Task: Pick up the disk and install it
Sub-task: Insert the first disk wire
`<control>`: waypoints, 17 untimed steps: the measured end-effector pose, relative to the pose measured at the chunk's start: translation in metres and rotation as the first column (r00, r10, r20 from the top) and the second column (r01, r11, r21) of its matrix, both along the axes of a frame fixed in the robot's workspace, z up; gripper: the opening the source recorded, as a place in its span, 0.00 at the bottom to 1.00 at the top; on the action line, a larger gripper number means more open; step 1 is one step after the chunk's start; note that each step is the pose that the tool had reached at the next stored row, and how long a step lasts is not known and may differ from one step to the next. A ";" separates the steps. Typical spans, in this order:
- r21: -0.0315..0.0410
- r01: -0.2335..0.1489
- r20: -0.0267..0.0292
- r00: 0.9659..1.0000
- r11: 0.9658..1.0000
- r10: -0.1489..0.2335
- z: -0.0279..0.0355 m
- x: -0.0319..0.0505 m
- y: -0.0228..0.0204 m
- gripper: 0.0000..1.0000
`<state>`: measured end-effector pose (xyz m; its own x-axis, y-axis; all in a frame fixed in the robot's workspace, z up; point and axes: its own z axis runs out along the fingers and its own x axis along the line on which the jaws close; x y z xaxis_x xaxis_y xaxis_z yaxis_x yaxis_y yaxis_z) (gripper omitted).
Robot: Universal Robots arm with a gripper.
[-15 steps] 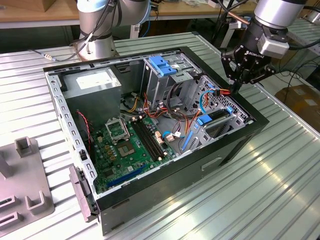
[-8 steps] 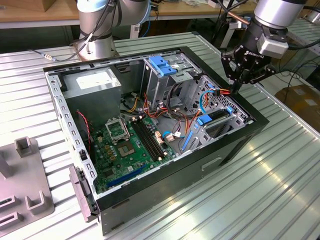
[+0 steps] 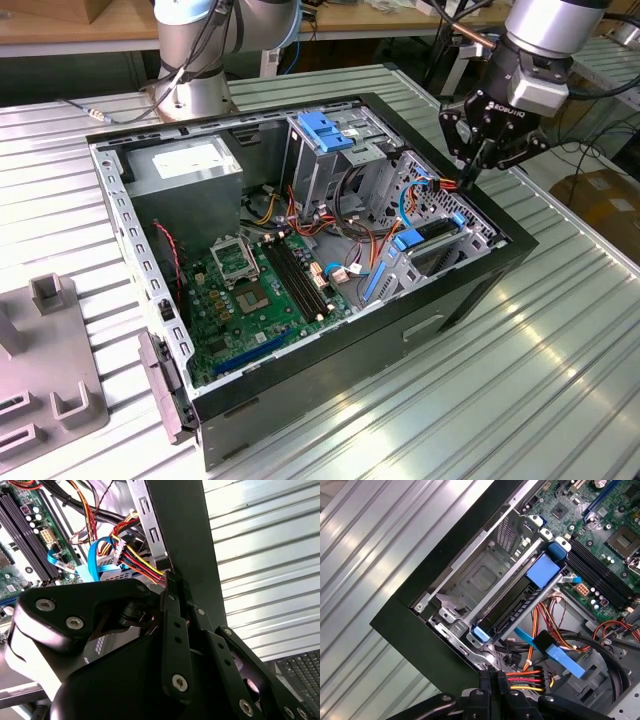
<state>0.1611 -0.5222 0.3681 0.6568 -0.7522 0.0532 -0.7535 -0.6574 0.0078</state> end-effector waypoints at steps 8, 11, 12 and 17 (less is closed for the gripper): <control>0.000 0.063 0.000 0.998 0.998 -0.063 0.0000 -0.0058 0.0000 0.17; 0.000 0.101 0.000 0.995 0.995 -0.101 0.0000 -0.0065 0.0000 0.17; 0.000 0.118 0.000 0.993 0.993 -0.118 0.0000 -0.0067 0.0000 0.17; 0.000 0.204 0.000 0.979 0.979 -0.204 -0.0002 -0.0079 0.0000 0.17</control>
<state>0.1532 -0.5222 0.3679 0.4900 -0.8701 0.0531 -0.8715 -0.4903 0.0078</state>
